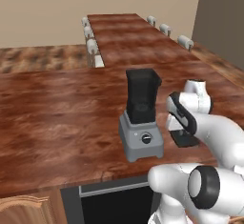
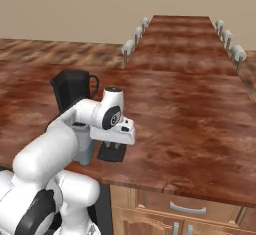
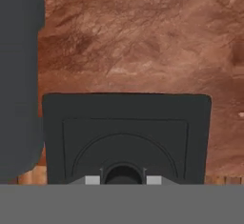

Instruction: Close the lid blender by securely placing the lid on top.

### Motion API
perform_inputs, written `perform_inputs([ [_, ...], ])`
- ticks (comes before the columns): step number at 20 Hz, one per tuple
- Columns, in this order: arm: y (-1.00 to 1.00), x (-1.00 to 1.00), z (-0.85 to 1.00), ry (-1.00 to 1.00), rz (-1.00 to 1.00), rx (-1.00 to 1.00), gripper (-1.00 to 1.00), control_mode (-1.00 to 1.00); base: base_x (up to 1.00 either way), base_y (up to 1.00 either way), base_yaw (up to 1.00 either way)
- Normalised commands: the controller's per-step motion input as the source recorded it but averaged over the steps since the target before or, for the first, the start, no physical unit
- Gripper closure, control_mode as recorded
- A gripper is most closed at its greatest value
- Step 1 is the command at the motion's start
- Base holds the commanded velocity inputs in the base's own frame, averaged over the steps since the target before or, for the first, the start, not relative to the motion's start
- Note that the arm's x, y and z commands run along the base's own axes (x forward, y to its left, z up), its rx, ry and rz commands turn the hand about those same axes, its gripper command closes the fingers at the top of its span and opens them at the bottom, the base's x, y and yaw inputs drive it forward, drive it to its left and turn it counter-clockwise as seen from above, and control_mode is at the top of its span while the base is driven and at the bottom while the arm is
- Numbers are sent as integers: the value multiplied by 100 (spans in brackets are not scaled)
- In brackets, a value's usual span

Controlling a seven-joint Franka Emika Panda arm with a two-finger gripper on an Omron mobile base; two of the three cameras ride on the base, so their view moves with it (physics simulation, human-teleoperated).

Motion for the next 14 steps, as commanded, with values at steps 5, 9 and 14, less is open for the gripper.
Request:
perform_inputs([
  [5,0,-16,98,-20,0,-6,100,-100,0,0,0],
  [9,0,-3,79,-33,0,-10,100,-100,0,0,0],
  [14,0,-30,70,-31,0,-4,100,-100,0,0,0],
])
